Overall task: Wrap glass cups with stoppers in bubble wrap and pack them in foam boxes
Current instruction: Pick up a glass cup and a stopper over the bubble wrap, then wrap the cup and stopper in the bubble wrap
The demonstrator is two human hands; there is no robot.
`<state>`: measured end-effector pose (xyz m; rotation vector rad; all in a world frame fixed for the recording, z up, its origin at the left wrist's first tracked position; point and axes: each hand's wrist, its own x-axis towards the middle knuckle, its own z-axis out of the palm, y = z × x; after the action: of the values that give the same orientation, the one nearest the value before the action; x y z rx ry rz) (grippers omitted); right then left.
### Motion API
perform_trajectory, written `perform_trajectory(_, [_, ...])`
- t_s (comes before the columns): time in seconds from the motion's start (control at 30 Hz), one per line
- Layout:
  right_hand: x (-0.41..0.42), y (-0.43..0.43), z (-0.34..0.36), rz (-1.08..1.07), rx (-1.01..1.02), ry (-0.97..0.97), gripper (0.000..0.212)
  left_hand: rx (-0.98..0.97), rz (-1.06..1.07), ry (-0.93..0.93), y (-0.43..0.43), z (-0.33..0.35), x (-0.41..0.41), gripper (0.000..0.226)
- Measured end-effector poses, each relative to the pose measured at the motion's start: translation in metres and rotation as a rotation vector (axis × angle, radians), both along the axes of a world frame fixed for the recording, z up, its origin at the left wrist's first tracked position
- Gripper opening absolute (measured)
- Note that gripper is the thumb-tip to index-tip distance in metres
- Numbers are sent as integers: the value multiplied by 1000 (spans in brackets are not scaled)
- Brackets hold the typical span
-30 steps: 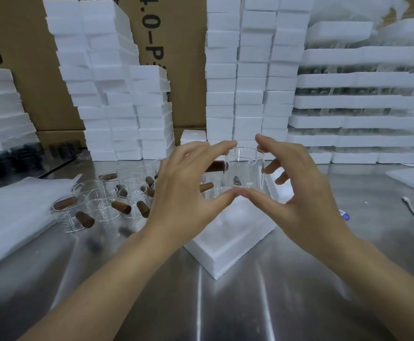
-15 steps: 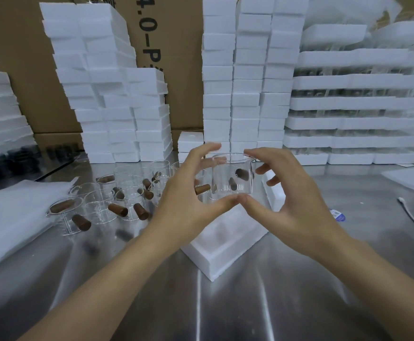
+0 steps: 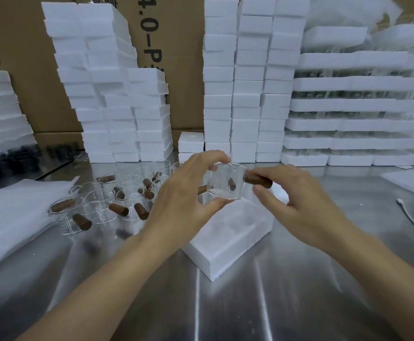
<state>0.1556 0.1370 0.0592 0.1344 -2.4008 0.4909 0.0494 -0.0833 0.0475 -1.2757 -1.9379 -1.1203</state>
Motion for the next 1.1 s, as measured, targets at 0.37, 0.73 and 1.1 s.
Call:
perform_trajectory(0.37, [-10,14,-6,-123,-357,165,10,-484,148,-264,-7,7,6,105])
perform_trajectory(0.73, [-11,15,-7,-67,-663,219,10,-638,-75,-478,-14,25,11,89])
perform_trajectory(1.1, [-32,50,-38,-99,-629,183,56,-23,1124,-378,-155,36,-92,37])
